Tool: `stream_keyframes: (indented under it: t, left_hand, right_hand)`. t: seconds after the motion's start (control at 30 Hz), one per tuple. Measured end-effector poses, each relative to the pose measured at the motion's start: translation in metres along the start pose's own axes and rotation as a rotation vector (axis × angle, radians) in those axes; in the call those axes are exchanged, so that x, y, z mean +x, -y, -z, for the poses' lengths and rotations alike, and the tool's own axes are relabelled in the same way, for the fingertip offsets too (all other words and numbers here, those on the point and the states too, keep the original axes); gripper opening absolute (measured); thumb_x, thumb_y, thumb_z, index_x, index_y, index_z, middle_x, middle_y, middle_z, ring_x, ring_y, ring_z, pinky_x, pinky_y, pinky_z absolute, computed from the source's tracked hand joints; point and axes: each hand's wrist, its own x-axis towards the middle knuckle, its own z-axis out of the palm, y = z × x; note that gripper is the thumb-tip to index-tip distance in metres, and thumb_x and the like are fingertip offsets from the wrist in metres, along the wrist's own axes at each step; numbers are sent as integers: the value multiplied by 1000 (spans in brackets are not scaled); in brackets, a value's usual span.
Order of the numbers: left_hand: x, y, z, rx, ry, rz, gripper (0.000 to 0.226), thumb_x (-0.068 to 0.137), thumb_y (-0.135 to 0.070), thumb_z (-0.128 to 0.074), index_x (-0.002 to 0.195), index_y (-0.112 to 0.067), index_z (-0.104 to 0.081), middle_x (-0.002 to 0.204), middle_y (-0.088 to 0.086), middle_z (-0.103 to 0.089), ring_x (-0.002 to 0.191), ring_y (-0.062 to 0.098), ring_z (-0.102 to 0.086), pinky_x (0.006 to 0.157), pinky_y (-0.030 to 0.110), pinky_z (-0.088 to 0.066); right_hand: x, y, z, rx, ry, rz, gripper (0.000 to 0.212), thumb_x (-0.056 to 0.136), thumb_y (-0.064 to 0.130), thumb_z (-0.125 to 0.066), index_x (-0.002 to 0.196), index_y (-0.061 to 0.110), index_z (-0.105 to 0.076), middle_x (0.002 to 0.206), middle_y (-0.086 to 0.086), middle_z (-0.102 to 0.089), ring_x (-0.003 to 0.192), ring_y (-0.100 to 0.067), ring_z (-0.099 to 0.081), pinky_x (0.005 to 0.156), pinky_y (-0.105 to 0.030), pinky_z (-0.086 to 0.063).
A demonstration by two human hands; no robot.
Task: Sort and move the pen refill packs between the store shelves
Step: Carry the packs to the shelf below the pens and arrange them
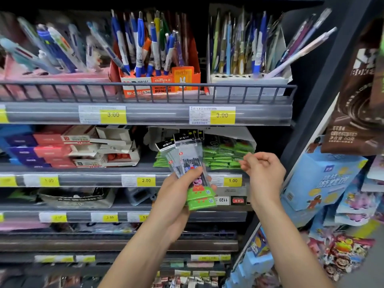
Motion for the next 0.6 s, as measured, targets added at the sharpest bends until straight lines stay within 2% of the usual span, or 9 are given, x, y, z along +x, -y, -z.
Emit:
stream_keyframes:
  t: [0.03,0.1,0.2,0.27,0.33,0.4,0.5,0.57,0.6]
  left_hand:
    - [-1,0,1,5,5,-3,31,97,-22,-71,126,-11,-71,111,19,-79,92,32,-78,74,39,-62]
    - [-2,1,3,23,18,-23,28,96,-23,-72,122,-11,-73,110,18,-79,92,30,-79,72,37,-63]
    - [-1,3,6,53,24,-76,30,96,-23,-72,121,-7,-72,109,18,-78,90,29,-76,70,37,-61]
    - [-1,4,9,29,16,-84,31,98,-27,-70,122,-7,-71,110,18,-77,92,30,-76,72,37,-62]
    - [-3,3,14,-64,54,-28,33,101,-35,-63,118,-8,-72,112,19,-76,94,32,-76,75,40,-62]
    - [-6,0,18,-151,145,36,34,102,-33,-52,119,-8,-69,118,21,-71,100,33,-70,85,44,-57]
    - [-7,0,26,-213,200,73,42,97,-18,-56,136,-2,-60,131,25,-66,109,34,-64,104,53,-47]
    - [-8,1,28,-227,221,79,41,96,-14,-61,134,2,-64,132,23,-68,111,33,-68,107,52,-49]
    - [-9,1,29,-234,228,88,36,95,-14,-64,127,1,-71,129,21,-71,108,31,-72,103,48,-54]
  right_hand:
    - [-12,3,3,-25,43,6,5,95,15,-69,90,15,-66,68,1,-71,68,-20,-70,66,-35,-59]
    - [-46,9,6,-33,255,-15,13,93,36,-68,90,23,-68,66,3,-66,59,-17,-63,51,-30,-51]
    - [-94,17,2,-114,583,-13,23,84,56,-69,98,38,-70,65,-2,-58,52,-16,-58,43,-29,-46]
    - [-108,19,-4,-163,627,26,17,87,48,-73,104,47,-70,70,-9,-55,53,-18,-56,44,-32,-46]
    - [-110,21,-6,-150,592,-1,19,91,34,-75,101,50,-71,76,-14,-56,54,-19,-56,45,-32,-47]
    - [-109,25,-4,-110,564,-70,18,93,29,-75,99,46,-75,79,-11,-63,54,-17,-59,46,-29,-49]
    - [-107,27,1,-9,584,-183,16,97,22,-69,103,33,-79,81,-4,-70,57,-17,-60,48,-29,-49]
    - [-106,28,4,6,602,-215,17,98,18,-66,104,27,-79,81,-5,-70,58,-18,-60,48,-30,-49]
    - [-106,29,5,2,606,-219,17,98,18,-65,105,26,-79,81,-5,-70,57,-18,-60,48,-30,-50]
